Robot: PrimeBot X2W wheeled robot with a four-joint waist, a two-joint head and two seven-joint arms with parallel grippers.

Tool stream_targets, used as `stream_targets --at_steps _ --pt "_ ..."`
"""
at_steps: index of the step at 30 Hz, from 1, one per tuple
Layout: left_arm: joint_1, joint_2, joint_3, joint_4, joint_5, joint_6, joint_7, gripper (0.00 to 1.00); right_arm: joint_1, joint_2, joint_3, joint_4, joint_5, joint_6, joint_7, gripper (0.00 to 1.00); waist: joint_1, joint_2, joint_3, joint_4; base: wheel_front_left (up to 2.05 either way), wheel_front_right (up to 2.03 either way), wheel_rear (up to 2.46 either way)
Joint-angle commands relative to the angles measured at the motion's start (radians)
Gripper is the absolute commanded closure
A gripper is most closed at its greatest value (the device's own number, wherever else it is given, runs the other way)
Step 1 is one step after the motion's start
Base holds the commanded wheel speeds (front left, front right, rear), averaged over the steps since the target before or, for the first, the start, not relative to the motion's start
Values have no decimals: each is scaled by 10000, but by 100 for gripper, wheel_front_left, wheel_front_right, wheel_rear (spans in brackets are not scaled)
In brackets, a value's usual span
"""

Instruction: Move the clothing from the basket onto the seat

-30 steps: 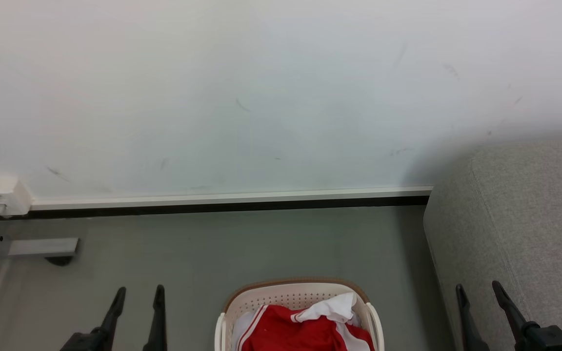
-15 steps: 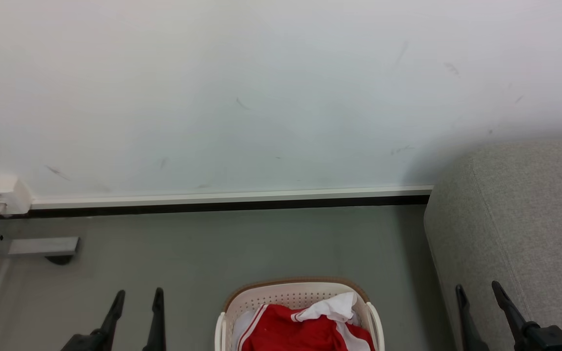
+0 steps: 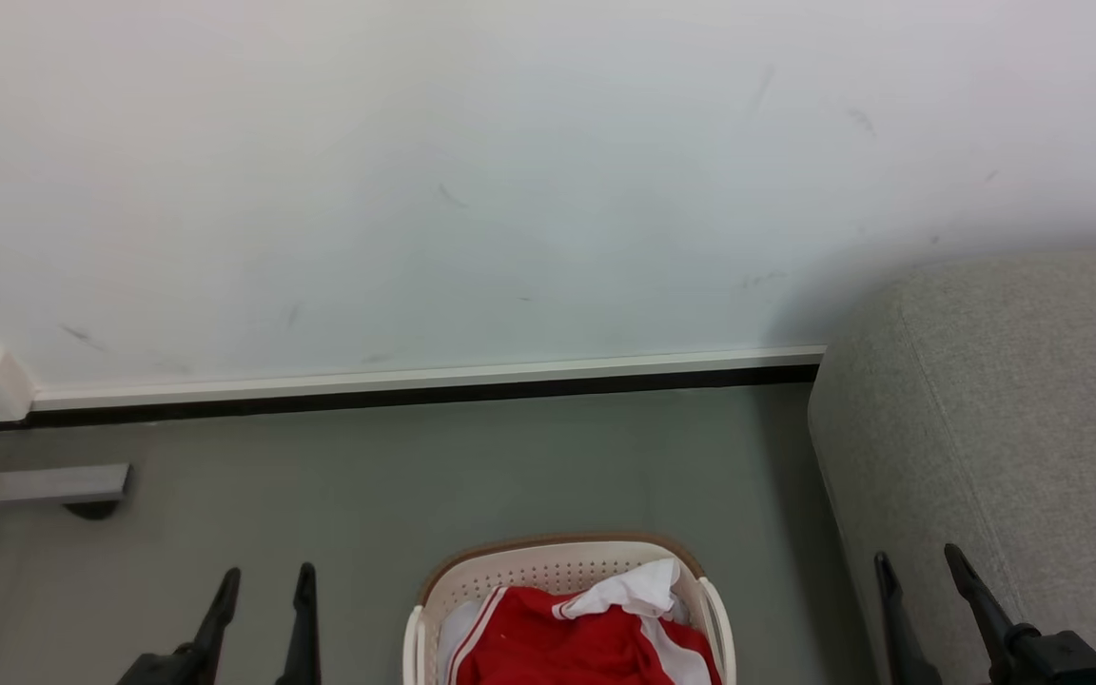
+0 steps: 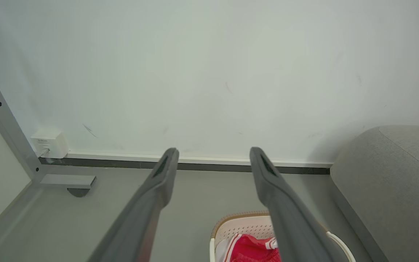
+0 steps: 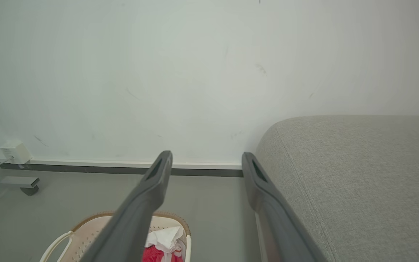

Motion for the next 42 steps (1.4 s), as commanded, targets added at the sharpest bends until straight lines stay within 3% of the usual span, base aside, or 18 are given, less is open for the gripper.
stream_targets --at_steps 1,12,22,32,42 --pt "11 66 30 21 92 -34 -7 0 -80 -64 29 -47 67 -21 -31 0 0 0 70 -114 0 0 0" --pt "-649 63 -508 357 386 -377 -7 0 -512 -58 167 -407 195 -21 -18 0 0 0 914 -1010 0 0 0" --pt "-2347 294 -2018 2832 897 -719 44 0 -1196 -52 477 -901 506 -21 -15 0 0 0 2148 -1920 0 0 0" --pt "-4228 697 -3829 5231 1221 -779 1658 0 -1806 -47 708 -1362 970 -21 -14 0 0 0 3410 -2703 0 0 0" --pt "-5661 1417 -5937 6502 1231 -771 2827 0 -2282 -50 745 -1779 1156 -21 -14 0 0 0 4392 -2955 0 0 0"
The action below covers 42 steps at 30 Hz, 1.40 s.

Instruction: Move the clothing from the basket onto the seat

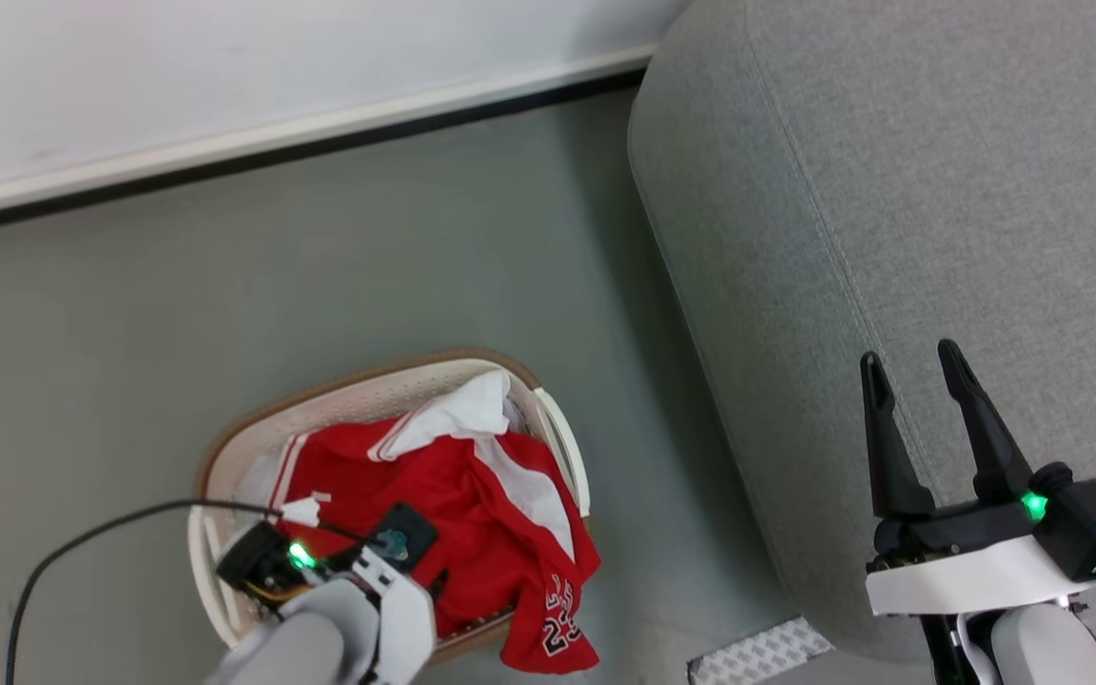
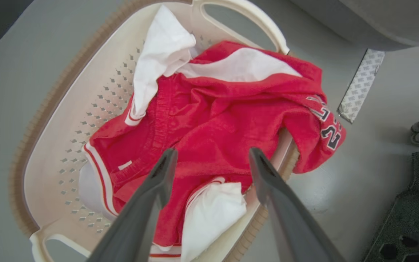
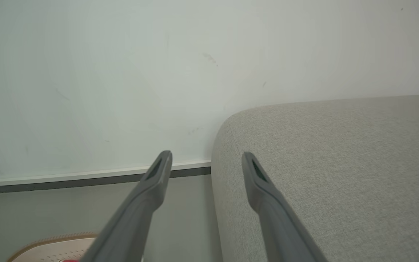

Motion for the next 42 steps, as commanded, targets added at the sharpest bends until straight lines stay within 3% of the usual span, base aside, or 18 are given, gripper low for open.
stream_targets --at_steps 1,8,16,30,31,32,34,35,42 --pt "-186 225 -19 97 -36 16 54 0 -166 -30 28 -62 33 -21 3 0 -2 -1 227 -71 0 0 0" --pt "-1478 984 -1772 669 -519 18 597 0 -545 -28 232 -356 159 -21 3 0 -2 -1 1068 -46 0 0 0" --pt "-2578 1600 -3133 889 -1533 18 949 0 -992 -30 413 -608 286 -21 3 0 -2 -1 2094 37 0 0 0" --pt "-3646 1830 -4884 842 -2891 17 1054 0 -1596 -30 521 -962 393 -21 3 0 -2 -1 3325 113 0 0 0" --pt "-3678 1817 -5018 839 -3010 17 1045 9 -1604 -28 524 -962 381 -21 5 0 -2 -1 3396 108 0 0 0" --pt "-3722 1817 -5113 859 -3127 17 989 51 -1626 -28 525 -966 378 -21 3 0 -2 -1 3445 105 0 0 0" --pt "-3700 1757 -5313 901 -3302 17 934 74 -1649 -30 507 -966 363 -21 3 0 -2 -1 3500 118 0 0 0" --pt "-3724 1717 -5376 921 -3411 17 855 100 -1646 -28 485 -965 348 -21 3 0 -2 -1 3514 139 0 0 0" --pt "-3611 1396 -5369 1105 -4216 17 45 100 -1602 -31 378 -796 195 -21 4 0 -2 -1 3010 455 0 0 0"
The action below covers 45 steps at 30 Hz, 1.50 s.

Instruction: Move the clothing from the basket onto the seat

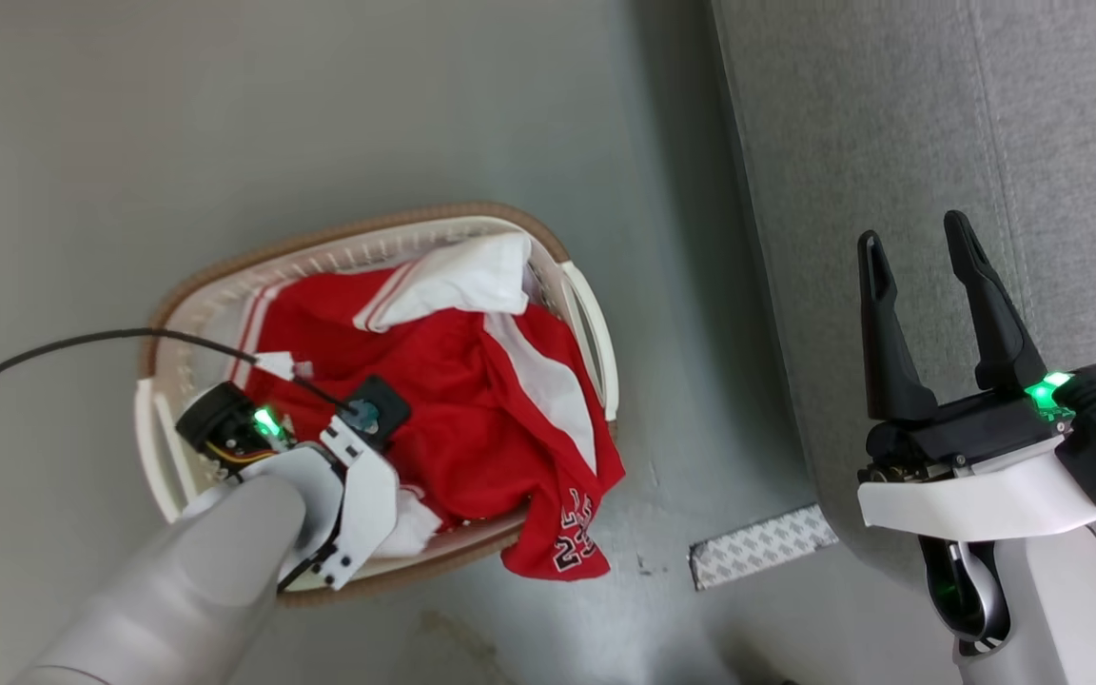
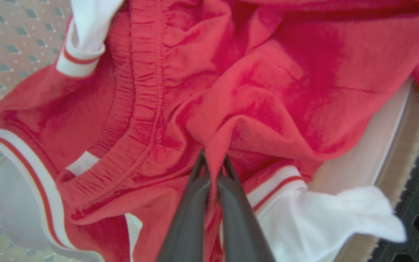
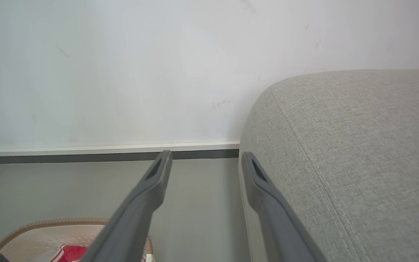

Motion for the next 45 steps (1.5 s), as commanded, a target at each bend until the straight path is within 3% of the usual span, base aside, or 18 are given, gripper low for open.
stream_targets --at_steps 1,10,19,33,45 --pt "102 -50 110 33 -235 24 -248 100 -50 -30 -49 53 -48 -21 5 0 -1 0 -326 167 0 0 0" --pt "1115 -674 871 -110 -1144 375 -2122 100 650 -36 -233 541 -356 -21 5 0 -1 0 -2583 795 0 0 0" --pt "2372 -762 1524 -1234 -1893 864 -2820 100 1870 -36 -432 1068 -754 -21 6 0 -1 0 -4890 1376 0 0 0" --pt "4295 198 2499 -4839 -2640 2100 -2877 100 3293 -35 -681 1474 -1433 -21 7 0 -1 0 -7311 1948 0 0 0" --pt "4698 1333 2770 -7892 -2697 3168 -1841 100 3300 -30 274 909 -1880 -21 7 0 -1 0 -7839 2128 0 0 0"
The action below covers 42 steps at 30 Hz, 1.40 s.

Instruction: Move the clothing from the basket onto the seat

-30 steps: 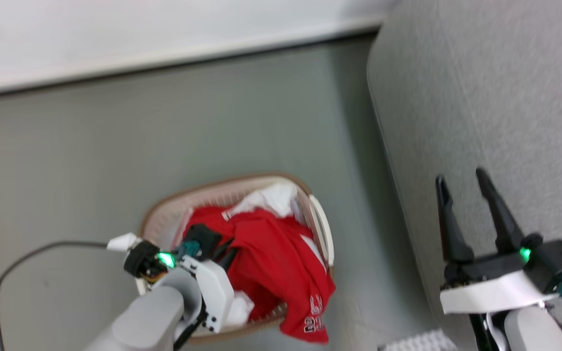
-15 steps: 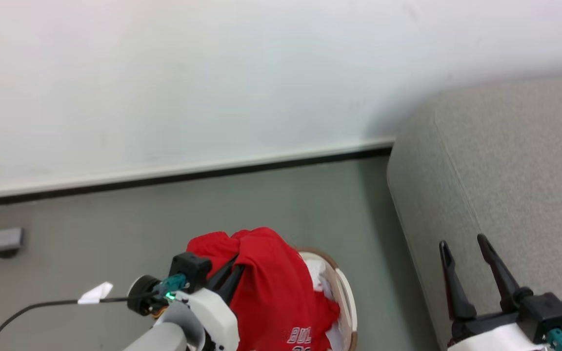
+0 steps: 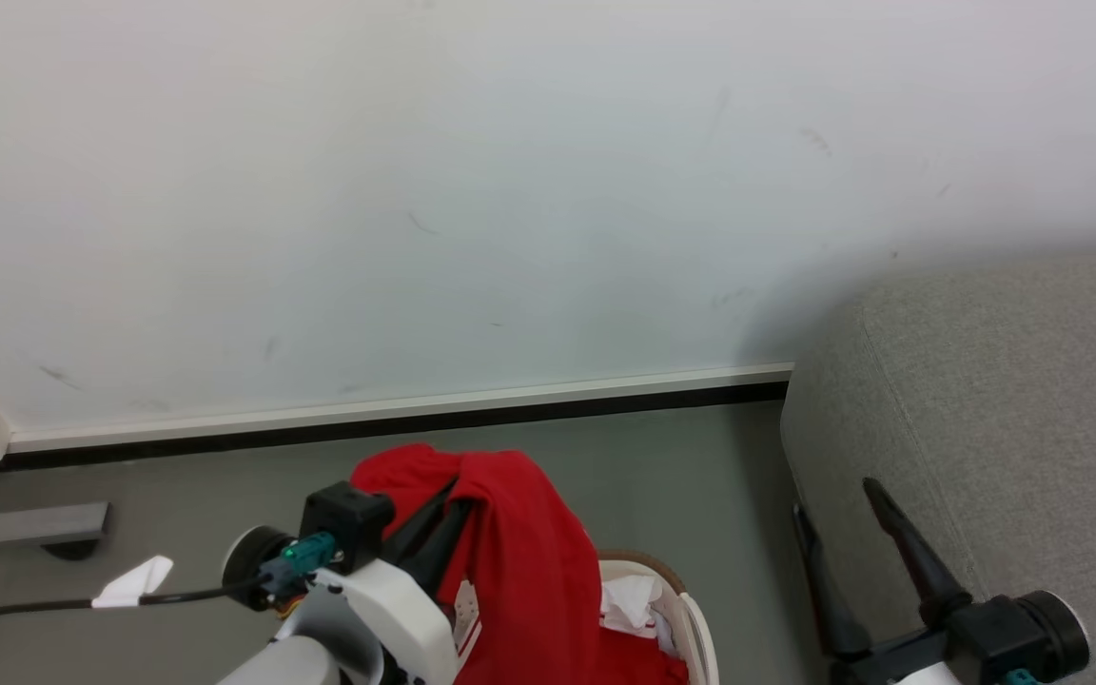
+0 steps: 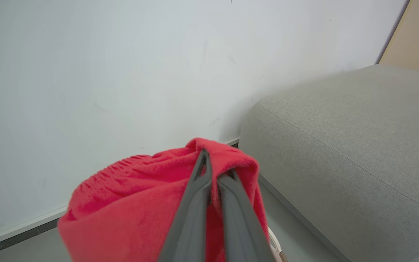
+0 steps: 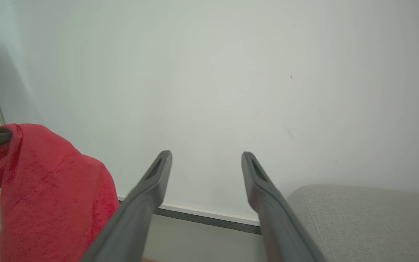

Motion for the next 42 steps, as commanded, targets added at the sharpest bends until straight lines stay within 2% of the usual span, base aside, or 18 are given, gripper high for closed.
stream_targets --at_steps 1,6,15,20,26,32,33,34,35,42 --pt "78 148 43 -237 -105 91 101 100 -77 -30 297 -117 -143 -21 7 0 2 -1 -23 28 0 0 0" --pt "27 321 -36 -831 -4 194 335 100 -396 -301 1441 -138 -99 -21 7 0 2 -1 -59 70 0 0 0" --pt "-207 264 -445 -1896 151 47 853 100 -2150 -1716 4717 487 756 -21 97 0 2 -1 -74 151 0 0 0" --pt "-319 119 -696 -2277 188 -106 1037 100 -3165 -2178 5923 937 1216 -21 183 0 2 -1 -122 255 0 0 0" --pt "-272 -80 -1026 -2611 -49 -490 1138 100 -4029 -2335 7235 1478 1890 -23 325 0 2 -1 -172 354 0 0 0" --pt "-81 -285 -1158 -2852 -369 -788 1118 100 -4455 -2180 7871 2054 2678 -21 308 0 2 -1 -195 489 0 0 0" --pt "-75 -296 -1172 -2842 -386 -826 1108 100 -4504 -2135 7914 2096 2856 -23 290 52 2 -1 -194 516 0 0 0" --pt "-68 -306 -1193 -2818 -406 -842 1097 100 -4533 -2102 7980 2114 3074 -23 265 89 2 -1 -192 539 0 0 0" --pt "-43 -322 -1200 -2787 -444 -847 1094 100 -4538 -2098 8100 2113 3320 -21 282 100 2 -1 -192 557 0 0 0" --pt "81 -251 -1134 -2548 -526 -760 988 100 -4600 -2285 8015 2147 4114 -23 125 100 2 -1 -167 519 0 0 0"
